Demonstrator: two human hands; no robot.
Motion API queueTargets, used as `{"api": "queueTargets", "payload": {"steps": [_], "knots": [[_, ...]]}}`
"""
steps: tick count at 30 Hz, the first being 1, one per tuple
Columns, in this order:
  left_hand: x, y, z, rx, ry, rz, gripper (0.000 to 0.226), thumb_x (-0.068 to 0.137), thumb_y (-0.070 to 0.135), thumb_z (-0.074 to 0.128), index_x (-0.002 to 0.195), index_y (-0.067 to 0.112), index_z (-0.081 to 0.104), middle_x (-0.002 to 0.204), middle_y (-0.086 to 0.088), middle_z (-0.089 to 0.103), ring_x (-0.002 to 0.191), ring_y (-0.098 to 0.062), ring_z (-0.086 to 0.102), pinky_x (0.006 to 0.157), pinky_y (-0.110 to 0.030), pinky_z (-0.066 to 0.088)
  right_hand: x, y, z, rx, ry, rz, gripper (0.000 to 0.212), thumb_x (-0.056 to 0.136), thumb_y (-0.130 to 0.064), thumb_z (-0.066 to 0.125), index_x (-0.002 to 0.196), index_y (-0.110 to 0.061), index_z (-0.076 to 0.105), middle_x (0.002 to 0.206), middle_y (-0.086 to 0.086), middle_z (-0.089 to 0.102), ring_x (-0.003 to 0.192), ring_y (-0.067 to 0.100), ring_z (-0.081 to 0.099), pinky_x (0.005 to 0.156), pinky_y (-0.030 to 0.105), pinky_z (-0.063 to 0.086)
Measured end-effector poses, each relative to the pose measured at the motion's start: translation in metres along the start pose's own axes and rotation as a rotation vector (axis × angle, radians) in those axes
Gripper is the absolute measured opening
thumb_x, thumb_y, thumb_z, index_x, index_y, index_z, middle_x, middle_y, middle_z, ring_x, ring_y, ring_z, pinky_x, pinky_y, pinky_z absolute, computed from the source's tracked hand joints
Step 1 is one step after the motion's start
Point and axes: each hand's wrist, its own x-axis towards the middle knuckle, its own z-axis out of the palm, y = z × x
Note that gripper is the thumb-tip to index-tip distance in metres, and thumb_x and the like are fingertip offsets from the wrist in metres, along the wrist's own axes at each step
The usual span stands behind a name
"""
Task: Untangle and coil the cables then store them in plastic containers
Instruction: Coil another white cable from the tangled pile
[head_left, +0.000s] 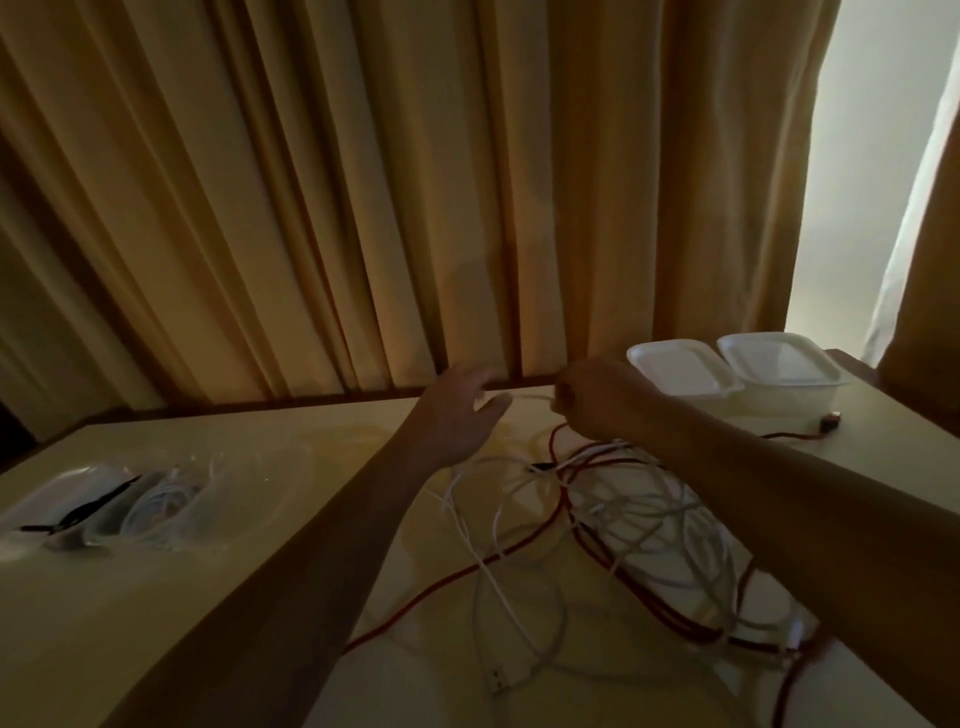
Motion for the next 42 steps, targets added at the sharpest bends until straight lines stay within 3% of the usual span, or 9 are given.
{"api": "queueTargets", "payload": {"steps": [3,8,16,24,27,32,35,39,42], "knots": [[0.009,0.013,-0.007,-0.042,-0.016,0.108,0.055,0.106,0.027,0.055,0.157,0.023,0.037,0.159,-0.001,0.04,0.148,-0.021,0.032,0.122,-0.033,0.025,-0.007,-0.006,-0.024,0.24,0.136,-0.131,0.018,0.093,-0.018,0.06,0.101,-0.033,0.066,0.096,-0.003,0.068,0.089,0.022,0.066,0.076,0.039,0.057],[0.011,0.031,-0.035,-0.101,0.146,0.21,0.018,0.103,0.014,0.057,0.09,0.021,0.066,0.078,0.01,0.058,0.074,0.001,0.053,0.065,-0.02,0.035,-0.037,-0.004,-0.072,0.248,0.102,-0.123,0.019,0.099,-0.038,0.061,0.085,-0.026,0.059,0.081,-0.008,0.06,0.075,0.012,0.059,0.061,0.025,0.041],[-0.005,0.002,-0.089,-0.482,0.675,-0.319,0.027,0.106,0.037,0.05,0.097,0.027,0.073,0.064,0.013,0.059,0.055,-0.009,0.047,0.054,-0.029,0.035,-0.08,0.053,-0.111,0.057,-0.158,0.049,0.03,0.098,-0.039,0.062,0.072,-0.028,0.072,0.071,-0.01,0.072,0.071,0.005,0.067,0.085,0.034,0.055],[-0.019,0.05,-0.094,-0.88,0.416,-0.018,0.029,0.109,0.031,0.049,0.105,0.014,0.073,0.062,0.004,0.039,0.054,-0.01,0.035,0.053,-0.028,0.033,-0.081,-0.018,-0.075,0.509,-0.084,-0.026,0.052,0.102,-0.055,0.045,0.108,-0.01,0.07,0.099,0.009,0.071,0.091,0.022,0.067,0.075,0.018,0.049],[-0.023,0.057,-0.1,-1.022,0.374,0.008,0.029,0.109,0.026,0.049,0.105,0.012,0.074,0.067,0.0,0.036,0.058,-0.012,0.033,0.054,-0.027,0.031,-0.075,-0.027,-0.06,0.603,0.168,0.09,0.054,0.091,-0.068,0.055,0.085,-0.016,0.069,0.08,-0.001,0.068,0.073,0.014,0.065,0.074,0.033,0.055],[-0.031,0.059,-0.109,-1.102,0.288,0.076,0.028,0.109,0.022,0.047,0.103,0.013,0.073,0.067,-0.001,0.034,0.059,-0.014,0.03,0.055,-0.028,0.026,-0.074,-0.029,-0.086,0.337,0.741,0.059,0.059,0.077,-0.073,0.067,0.097,-0.019,0.057,0.102,-0.005,0.055,0.093,0.013,0.054,0.078,0.033,0.05],[-0.03,0.057,-0.113,-1.067,0.291,0.055,0.029,0.108,0.023,0.048,0.103,0.014,0.074,0.066,0.001,0.036,0.058,-0.014,0.031,0.053,-0.027,0.027,-0.081,-0.023,-0.116,0.759,0.589,0.046,0.066,0.086,-0.077,0.049,0.074,-0.014,0.063,0.056,-0.012,0.059,0.053,0.0,0.054,0.053,0.018,0.047],[-0.027,0.061,-0.107,-0.964,0.234,-0.006,0.029,0.107,0.027,0.053,0.103,0.018,0.08,0.068,-0.001,0.038,0.058,-0.014,0.033,0.054,-0.029,0.029,-0.084,-0.007,-0.132,1.11,0.151,0.027,0.029,0.099,-0.037,0.057,0.102,-0.015,0.076,0.095,-0.004,0.078,0.096,0.02,0.07,0.088,0.039,0.054],[-0.025,0.073,-0.095,-0.767,0.169,-0.103,0.026,0.103,0.036,0.059,0.097,0.025,0.081,0.068,-0.004,0.044,0.06,-0.019,0.038,0.056,-0.032,0.034,-0.084,-0.008,-0.127,1.19,0.1,0.062,0.016,0.098,-0.016,0.062,0.108,-0.01,0.072,0.1,0.012,0.076,0.086,0.027,0.073,0.081,0.042,0.058]]}}
